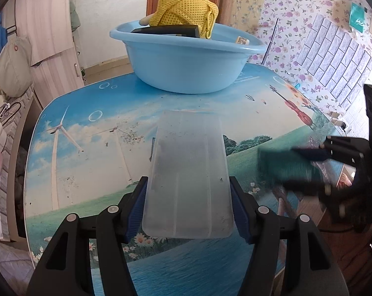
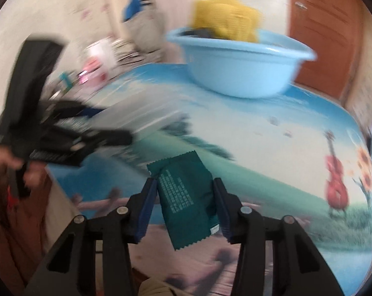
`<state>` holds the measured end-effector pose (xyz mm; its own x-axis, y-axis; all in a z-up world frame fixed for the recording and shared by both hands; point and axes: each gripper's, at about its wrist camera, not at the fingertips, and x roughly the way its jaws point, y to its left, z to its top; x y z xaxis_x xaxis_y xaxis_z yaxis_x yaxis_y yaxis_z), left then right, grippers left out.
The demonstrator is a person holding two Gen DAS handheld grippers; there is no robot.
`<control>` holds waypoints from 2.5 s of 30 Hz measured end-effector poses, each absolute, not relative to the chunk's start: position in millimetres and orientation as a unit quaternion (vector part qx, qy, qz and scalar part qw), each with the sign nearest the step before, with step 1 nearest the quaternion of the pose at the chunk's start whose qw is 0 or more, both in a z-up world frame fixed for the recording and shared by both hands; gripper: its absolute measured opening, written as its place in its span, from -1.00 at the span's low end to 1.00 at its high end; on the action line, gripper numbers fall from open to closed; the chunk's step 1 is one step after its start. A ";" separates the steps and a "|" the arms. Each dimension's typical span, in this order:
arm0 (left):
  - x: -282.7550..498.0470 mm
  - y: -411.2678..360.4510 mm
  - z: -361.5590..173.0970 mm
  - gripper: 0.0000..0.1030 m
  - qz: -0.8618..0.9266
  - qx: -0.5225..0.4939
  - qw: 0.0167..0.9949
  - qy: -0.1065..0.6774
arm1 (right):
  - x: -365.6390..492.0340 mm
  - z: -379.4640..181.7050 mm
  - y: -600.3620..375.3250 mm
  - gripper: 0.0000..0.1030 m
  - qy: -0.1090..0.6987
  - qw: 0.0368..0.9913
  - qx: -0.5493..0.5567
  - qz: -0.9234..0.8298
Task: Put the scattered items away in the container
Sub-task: 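Grasp the dark-green packet with the right tool while the left tool holds the clear box, then carry the clear box and green packet over the blue basin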
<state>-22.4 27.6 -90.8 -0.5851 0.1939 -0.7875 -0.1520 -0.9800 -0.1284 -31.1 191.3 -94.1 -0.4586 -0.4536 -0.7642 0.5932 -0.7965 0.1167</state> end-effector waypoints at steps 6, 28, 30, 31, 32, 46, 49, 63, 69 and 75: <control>-20.7 40.0 -90.6 0.20 0.889 -0.444 0.110 -0.018 | -46.9 -85.3 228.6 -0.13 0.034 0.216 0.413 -0.884; -29.8 56.3 -96.6 0.24 0.899 -0.427 0.097 0.023 | -55.8 -93.9 224.8 -0.05 0.046 0.186 0.430 -0.882; -30.9 56.2 -97.0 0.27 0.899 -0.426 0.097 0.024 | -54.8 -94.4 222.3 0.02 0.053 0.190 0.428 -0.882; -31.6 55.8 -96.9 0.27 0.899 -0.426 0.097 0.022 | -54.6 -94.8 221.8 0.07 0.056 0.192 0.427 -0.882; -32.2 55.4 -96.8 0.27 0.899 -0.427 0.096 0.022 | -54.2 -95.2 220.9 0.12 0.059 0.195 0.426 -0.882; -29.2 54.6 -95.5 0.19 0.898 -0.429 0.098 0.009 | -51.9 -92.1 224.2 -0.13 0.047 0.197 0.422 -0.884; -26.9 53.3 -92.3 0.19 0.899 -0.427 0.097 0.004 | -48.6 -86.9 225.2 -0.14 0.042 0.200 0.414 -0.887; 1.3 25.3 -26.6 0.19 0.932 -0.353 0.064 -0.042 | -34.8 -41.9 221.2 -0.15 0.022 0.224 0.361 -0.905; 8.9 19.1 3.6 0.19 0.943 -0.324 0.059 -0.043 | -34.8 -25.1 211.0 -0.15 0.023 0.241 0.347 -0.906; -5.1 12.9 17.8 0.19 0.944 -0.317 0.068 -0.061 | -42.7 -6.6 202.5 -0.15 0.017 0.257 0.333 -0.907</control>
<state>-5.1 12.9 17.8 -0.7904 0.1666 -0.5894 -0.0890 -0.9833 -0.1586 -42.7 202.5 -6.6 -0.6458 -0.4553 -0.6129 0.4781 -0.8670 0.1403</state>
